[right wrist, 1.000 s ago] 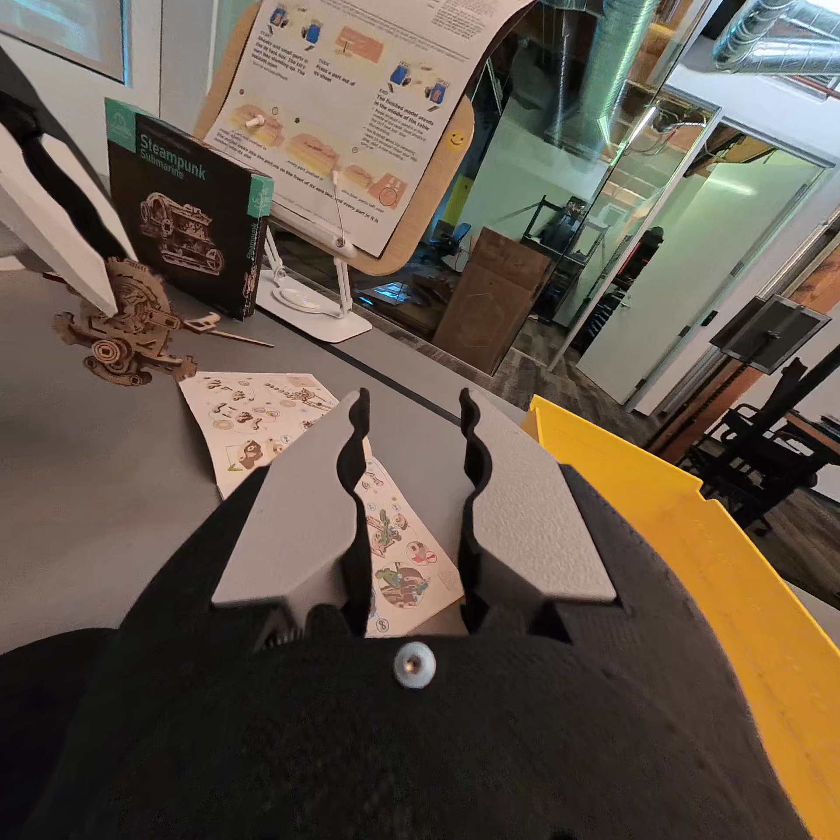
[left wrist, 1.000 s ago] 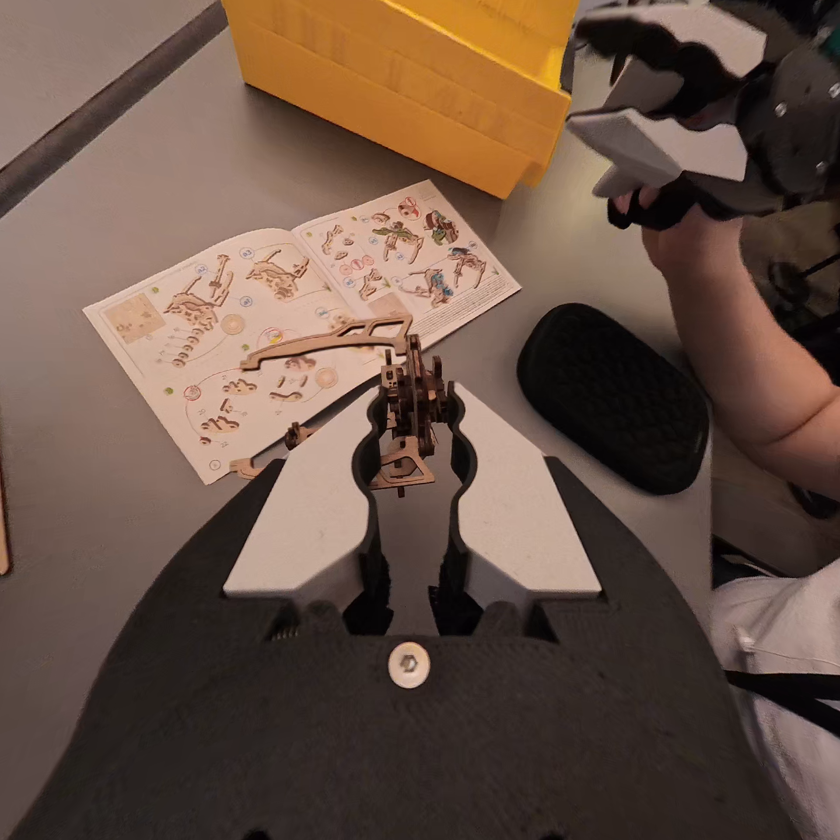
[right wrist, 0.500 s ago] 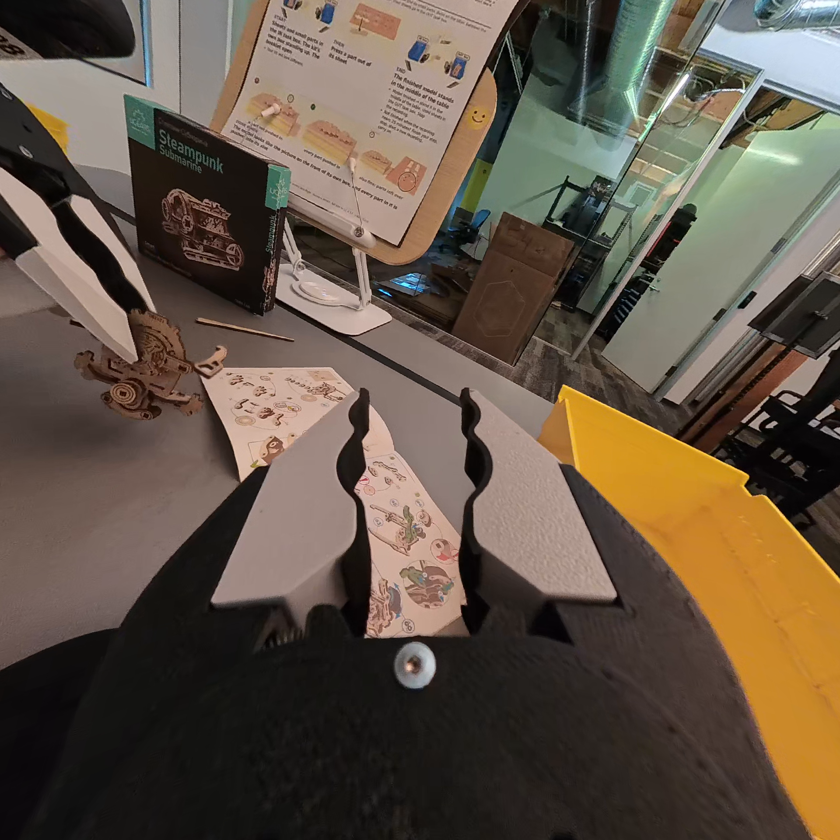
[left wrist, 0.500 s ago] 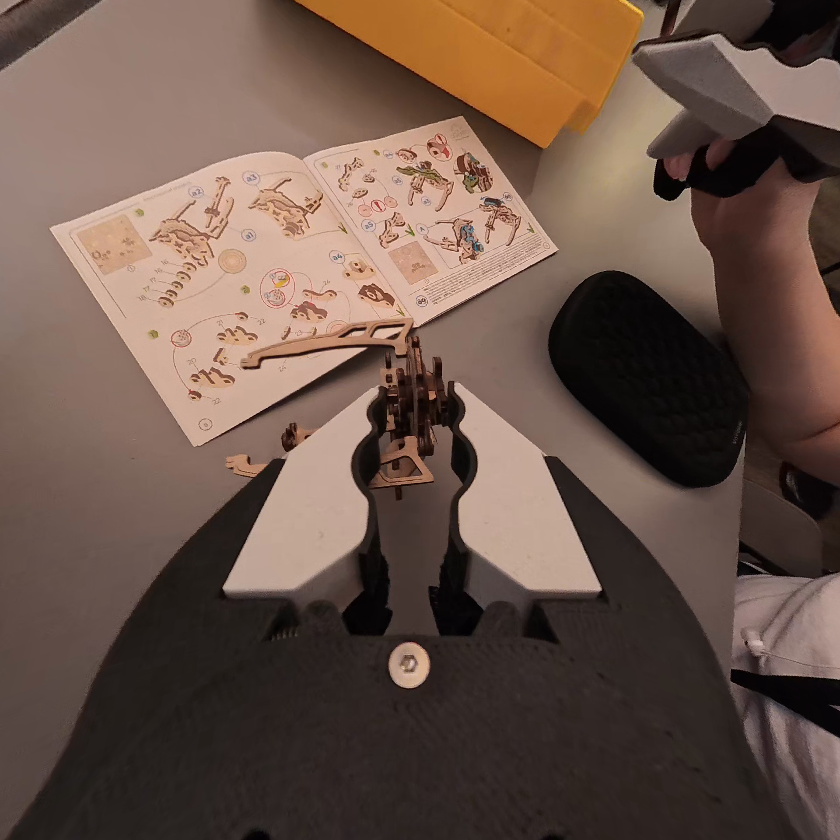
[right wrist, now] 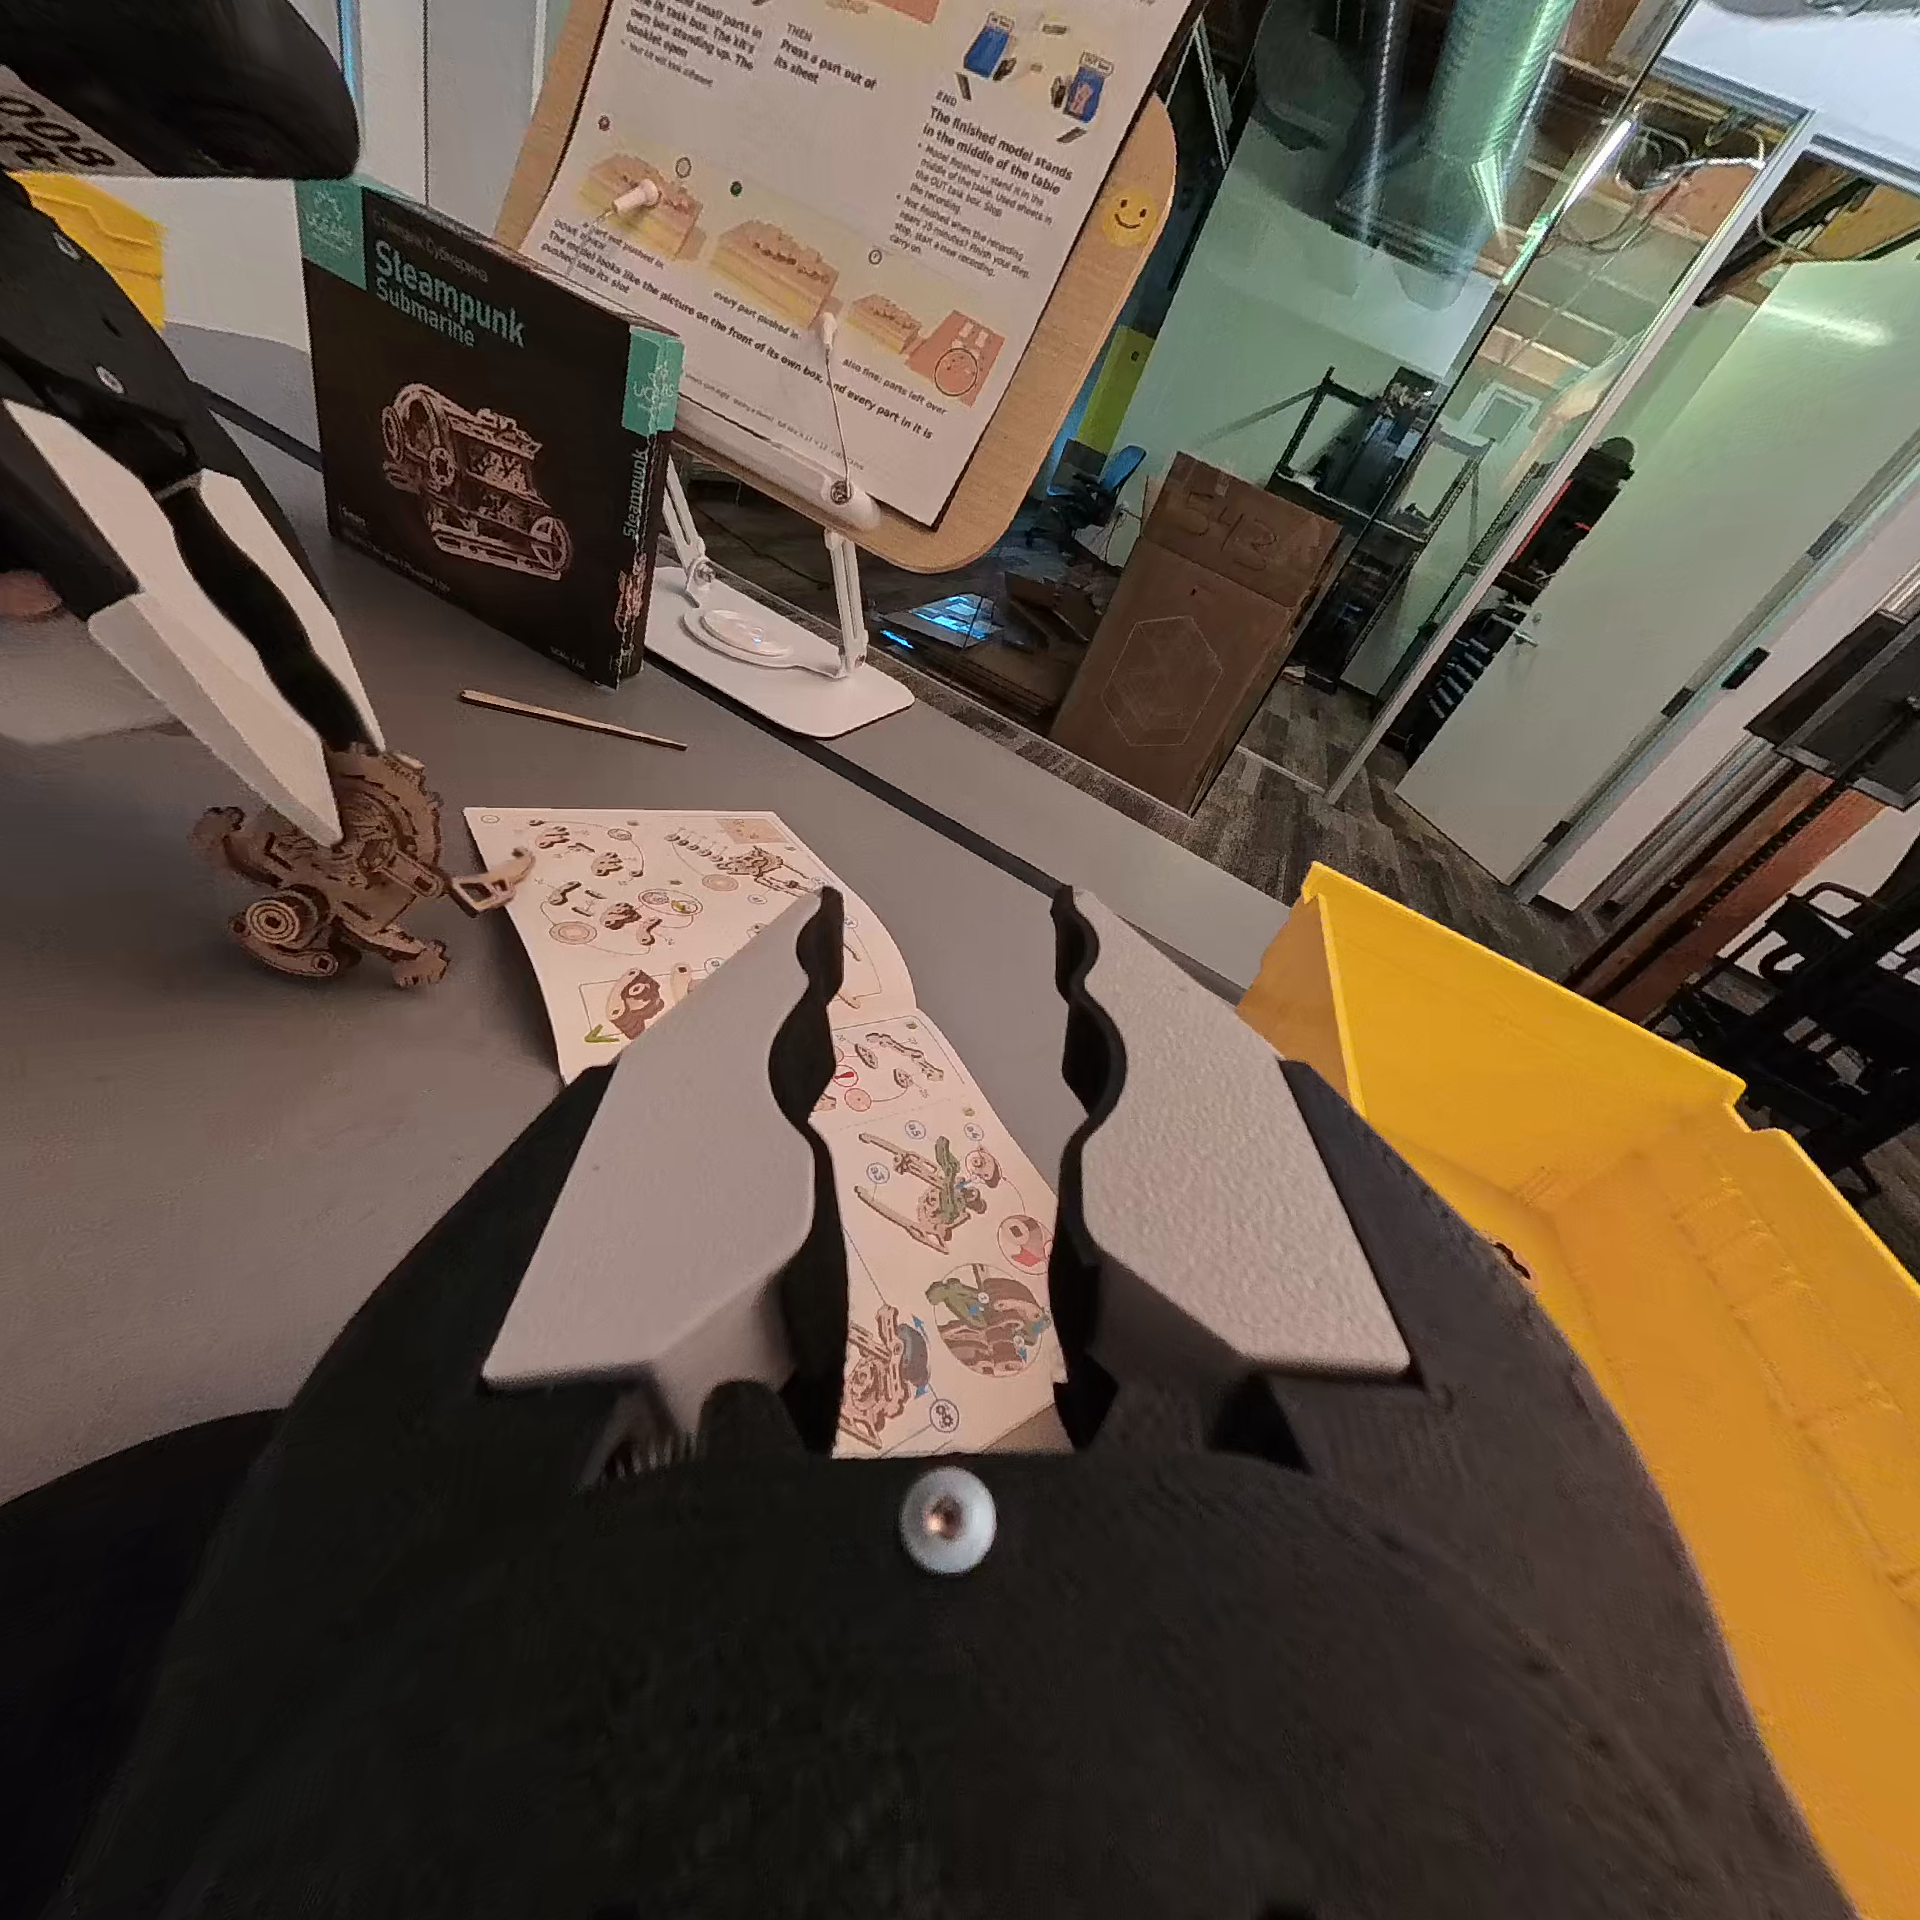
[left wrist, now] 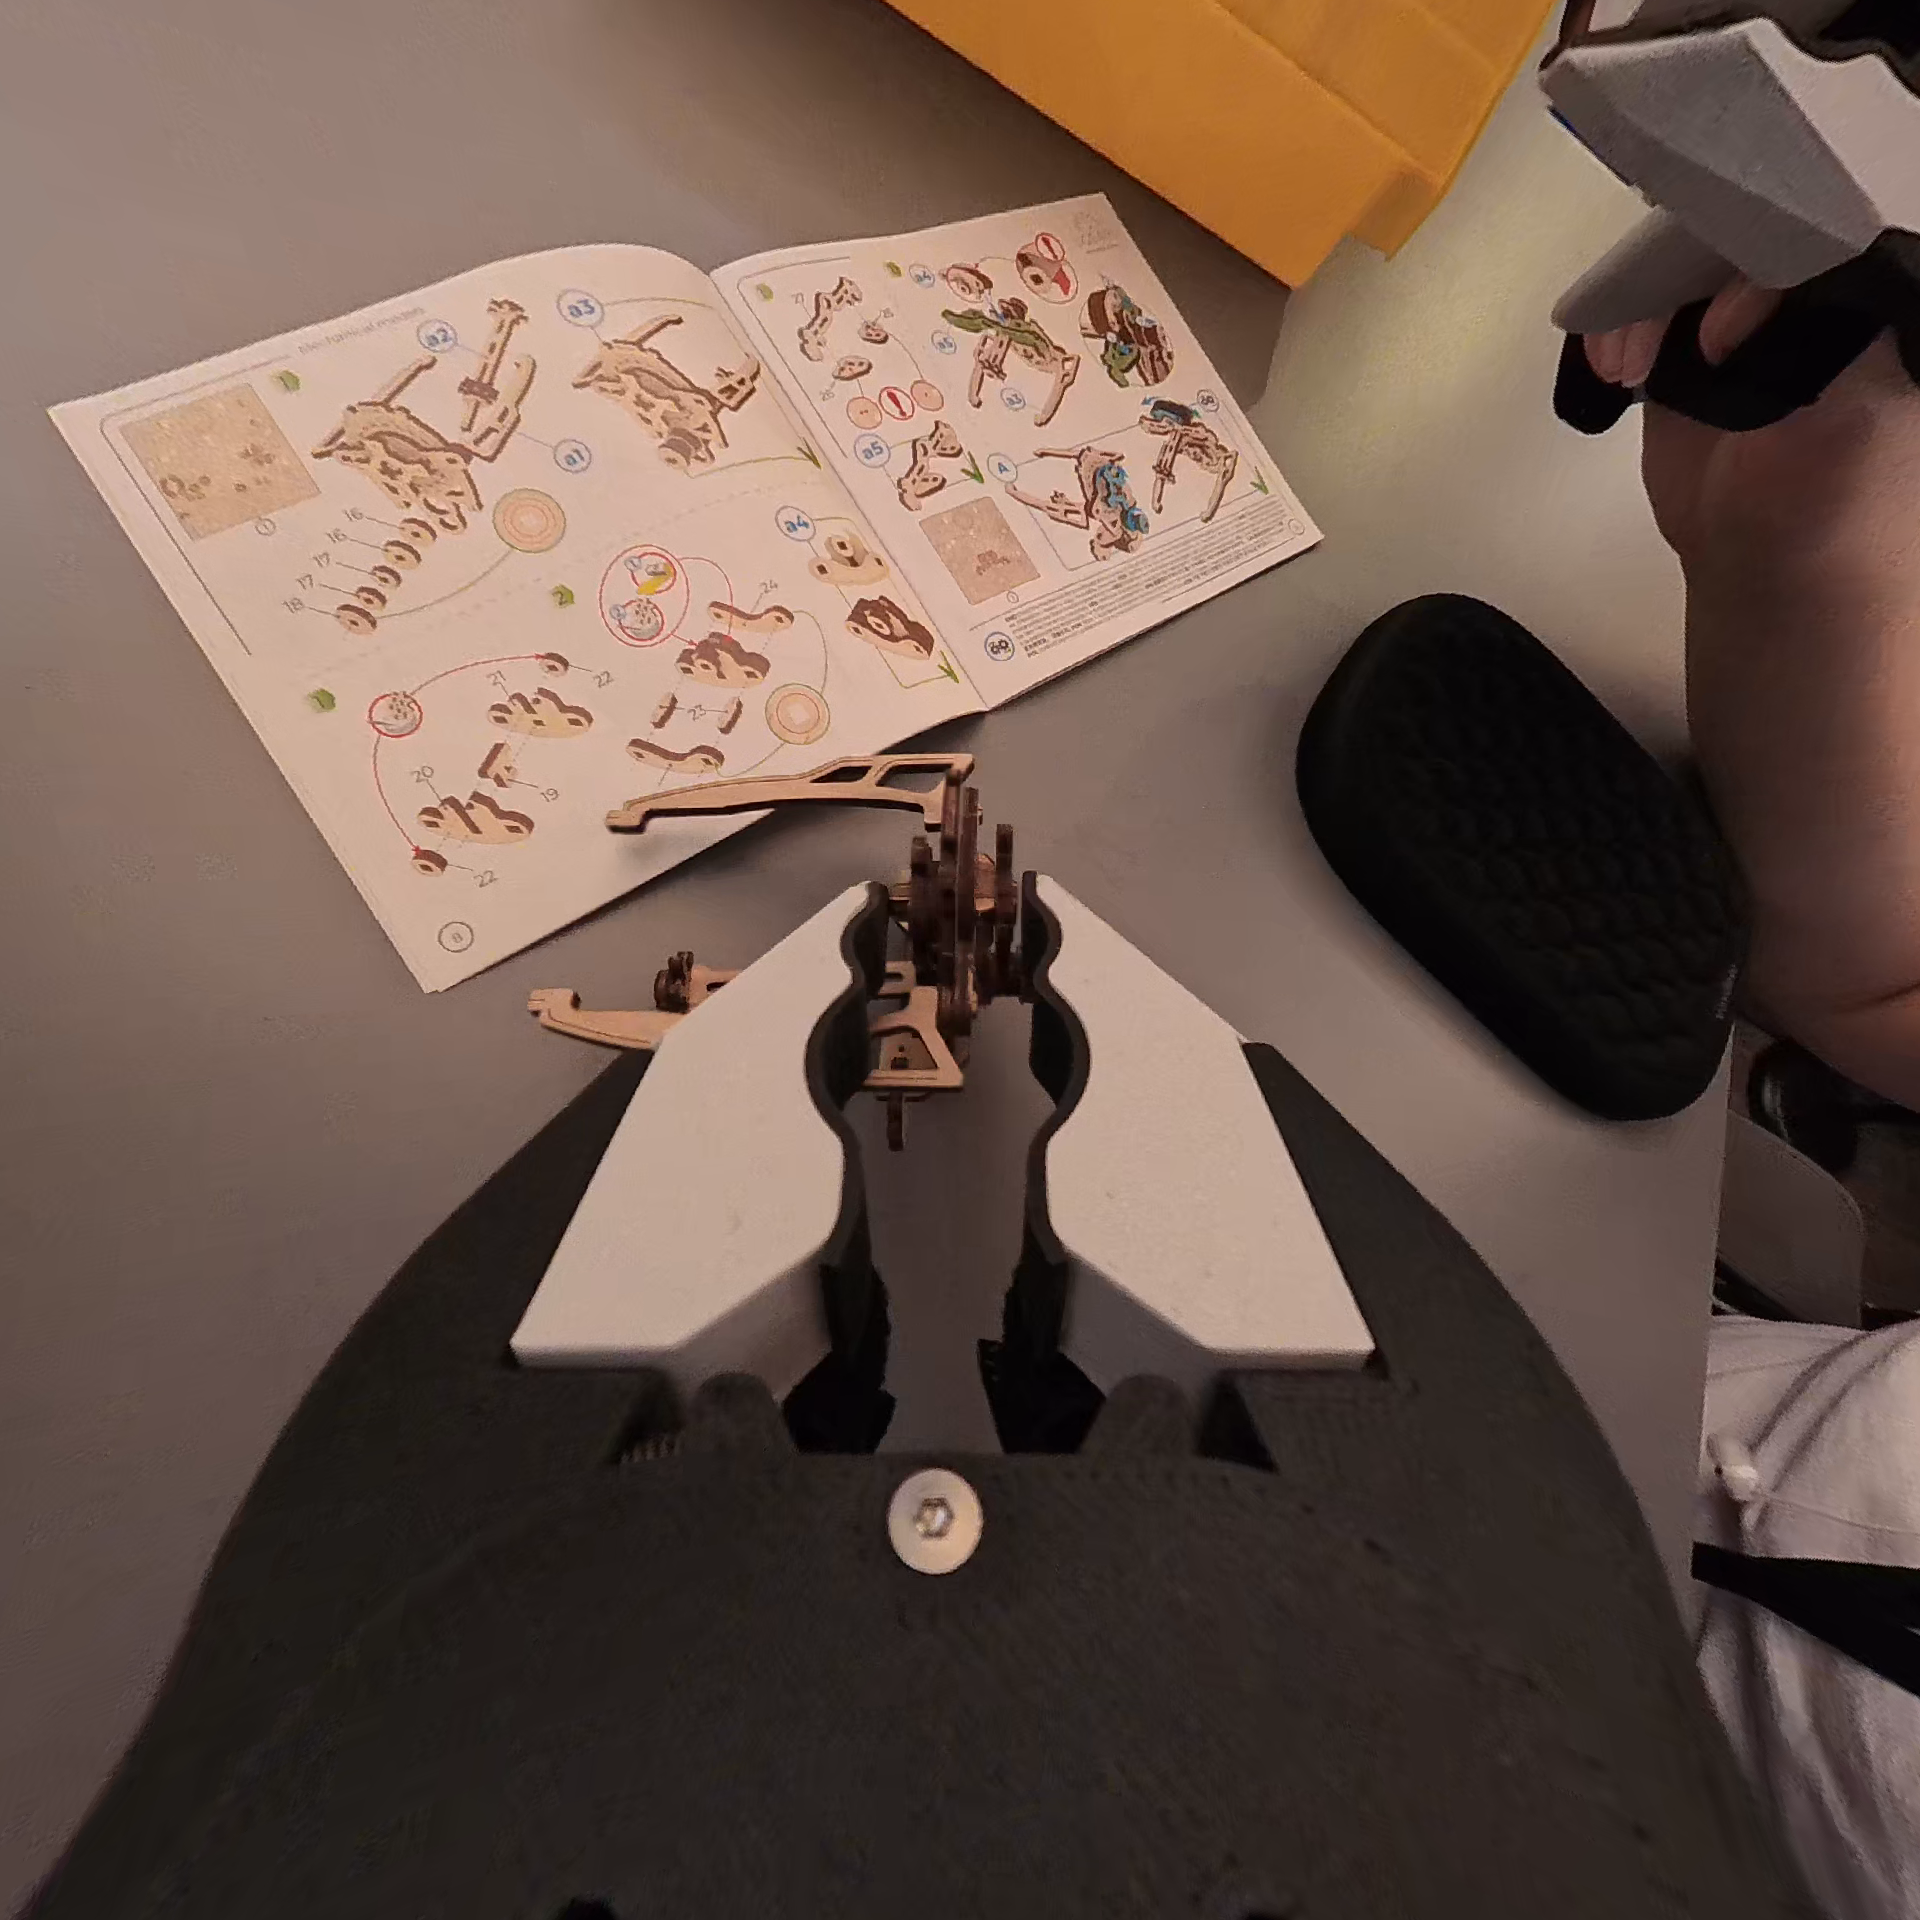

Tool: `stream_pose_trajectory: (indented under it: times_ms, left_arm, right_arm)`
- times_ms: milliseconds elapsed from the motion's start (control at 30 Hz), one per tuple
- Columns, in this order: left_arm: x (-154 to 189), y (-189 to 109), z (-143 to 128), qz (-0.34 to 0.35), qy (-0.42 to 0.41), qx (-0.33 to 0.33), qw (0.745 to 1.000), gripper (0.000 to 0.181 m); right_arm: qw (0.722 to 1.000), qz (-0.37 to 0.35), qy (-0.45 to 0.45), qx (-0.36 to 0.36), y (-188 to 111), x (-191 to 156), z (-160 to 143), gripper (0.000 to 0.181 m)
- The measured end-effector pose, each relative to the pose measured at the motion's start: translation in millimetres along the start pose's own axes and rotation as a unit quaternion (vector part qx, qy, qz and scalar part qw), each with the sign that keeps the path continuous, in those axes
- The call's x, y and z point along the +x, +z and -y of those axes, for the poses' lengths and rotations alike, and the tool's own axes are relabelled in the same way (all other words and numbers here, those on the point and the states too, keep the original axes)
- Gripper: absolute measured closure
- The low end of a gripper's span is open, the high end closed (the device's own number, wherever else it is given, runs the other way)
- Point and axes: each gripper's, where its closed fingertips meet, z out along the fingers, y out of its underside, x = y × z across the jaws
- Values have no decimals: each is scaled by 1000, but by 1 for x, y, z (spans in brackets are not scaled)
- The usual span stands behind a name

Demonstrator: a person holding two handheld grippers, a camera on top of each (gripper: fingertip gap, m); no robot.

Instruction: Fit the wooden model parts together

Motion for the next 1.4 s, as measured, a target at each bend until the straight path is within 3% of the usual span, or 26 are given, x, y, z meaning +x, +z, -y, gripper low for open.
stream_pose_trajectory:
  times_ms: [400, 800, 867, 933, 1233, 1400]
  left_arm:
    - [-1, -19, 11, 2, 8, 19, 1000, 144]
    - [-9, -12, 17, 1, 25, 0, 1000, 161]
    - [-8, -11, 17, -8, 23, 0, 1000, 177]
    - [-6, -11, 18, -17, 22, 4, 1000, 181]
    - [-6, -36, 37, 1, 15, 54, 998, 181]
    - [-6, -50, 47, 19, 3, 82, 996, 181]
  right_arm:
    - [1000, 2, -4, -8, 1, -2, -2, 142]
    - [999, 34, -31, -21, 12, -32, -1, 141]
    - [999, 40, -28, -21, 14, -35, -1, 142]
    - [998, 49, -25, -26, 15, -40, -3, 142]
    - [988, 147, -35, -37, 41, -120, 16, 142]
    - [988, 141, -39, -45, 62, -138, 28, 141]
